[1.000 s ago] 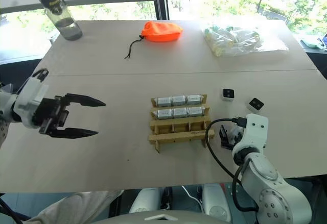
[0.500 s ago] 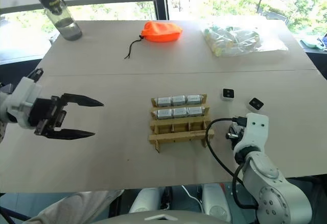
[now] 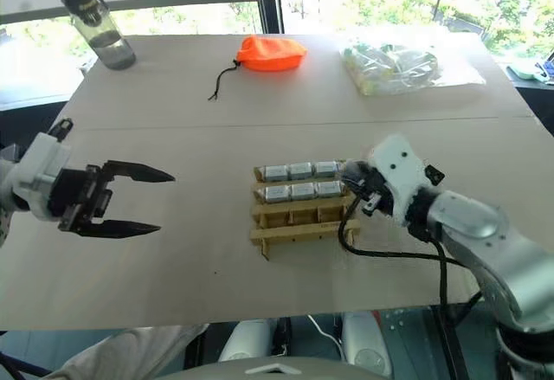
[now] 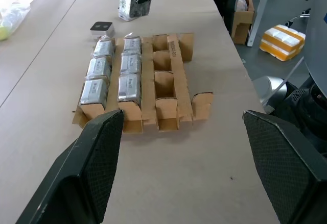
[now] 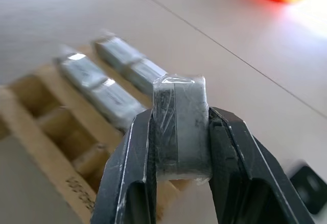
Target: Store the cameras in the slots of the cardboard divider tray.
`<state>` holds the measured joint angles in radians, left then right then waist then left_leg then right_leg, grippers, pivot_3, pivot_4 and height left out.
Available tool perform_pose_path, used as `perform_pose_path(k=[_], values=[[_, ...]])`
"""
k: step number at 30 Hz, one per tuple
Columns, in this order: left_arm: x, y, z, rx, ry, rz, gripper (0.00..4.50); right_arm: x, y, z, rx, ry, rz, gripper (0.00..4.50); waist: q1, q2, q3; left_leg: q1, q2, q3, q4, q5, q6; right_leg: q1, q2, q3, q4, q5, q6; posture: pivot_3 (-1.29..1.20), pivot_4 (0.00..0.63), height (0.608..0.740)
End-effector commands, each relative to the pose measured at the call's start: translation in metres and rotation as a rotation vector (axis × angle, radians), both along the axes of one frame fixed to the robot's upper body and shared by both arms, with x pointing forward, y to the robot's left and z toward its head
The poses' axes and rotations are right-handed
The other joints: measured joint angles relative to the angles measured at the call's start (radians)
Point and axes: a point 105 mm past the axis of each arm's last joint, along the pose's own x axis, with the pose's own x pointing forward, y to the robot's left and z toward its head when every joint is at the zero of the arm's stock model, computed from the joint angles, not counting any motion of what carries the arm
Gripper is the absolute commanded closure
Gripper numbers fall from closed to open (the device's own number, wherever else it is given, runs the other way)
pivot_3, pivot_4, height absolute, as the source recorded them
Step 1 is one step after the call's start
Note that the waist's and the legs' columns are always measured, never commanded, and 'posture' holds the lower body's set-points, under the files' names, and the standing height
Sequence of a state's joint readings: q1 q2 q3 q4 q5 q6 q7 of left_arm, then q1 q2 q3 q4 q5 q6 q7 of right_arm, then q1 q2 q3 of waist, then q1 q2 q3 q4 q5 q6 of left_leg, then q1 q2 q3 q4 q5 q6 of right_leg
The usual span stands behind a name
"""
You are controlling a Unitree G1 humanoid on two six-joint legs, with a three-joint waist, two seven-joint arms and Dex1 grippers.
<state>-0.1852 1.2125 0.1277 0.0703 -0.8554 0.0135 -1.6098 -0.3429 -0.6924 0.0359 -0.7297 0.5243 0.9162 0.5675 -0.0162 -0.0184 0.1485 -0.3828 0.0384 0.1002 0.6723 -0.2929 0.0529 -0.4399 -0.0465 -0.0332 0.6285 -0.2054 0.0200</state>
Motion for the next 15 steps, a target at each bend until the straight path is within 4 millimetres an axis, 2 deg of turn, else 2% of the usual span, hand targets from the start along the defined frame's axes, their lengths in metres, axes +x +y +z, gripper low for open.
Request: perform_pose_path(k=[1,7,12,15], values=[[-0.003,0.002,0.012,0.001,-0.053,0.002,0.64,0.003,0.027,0.013,-0.036,-0.056,0.245,3.71,0.001,0.0,0.0,0.0,0.0,0.0,0.0,0.0,0.0,0.0,0.0,0.0,0.0,0.0,0.0,0.0,0.15,0.74],[-0.008,0.001,0.013,-0.003,-0.059,0.005,0.64,0.005,0.065,0.008,-0.19,-0.056,0.548,3.71,0.006,0.0,0.0,-0.003,0.0,0.0,0.001,0.0,0.0,-0.002,0.0,-0.001,0.0,0.0,0.0,0.0,0.15,0.74],[-0.012,0.003,0.015,-0.001,-0.067,0.019,0.64,0.007,0.078,-0.005,-0.244,-0.029,0.631,3.71,0.006,0.0,0.0,-0.014,0.0,0.001,0.007,0.0,0.0,-0.009,-0.002,-0.005,0.002,0.001,0.0,0.0,0.15,0.74],[-0.013,0.003,0.016,-0.001,-0.067,0.026,0.64,0.006,0.083,-0.007,-0.252,-0.02,0.653,3.71,0.005,0.0,0.0,-0.016,0.0,0.001,0.009,0.0,0.0,-0.009,-0.002,-0.006,0.003,0.001,0.0,0.0,0.15,0.74]])
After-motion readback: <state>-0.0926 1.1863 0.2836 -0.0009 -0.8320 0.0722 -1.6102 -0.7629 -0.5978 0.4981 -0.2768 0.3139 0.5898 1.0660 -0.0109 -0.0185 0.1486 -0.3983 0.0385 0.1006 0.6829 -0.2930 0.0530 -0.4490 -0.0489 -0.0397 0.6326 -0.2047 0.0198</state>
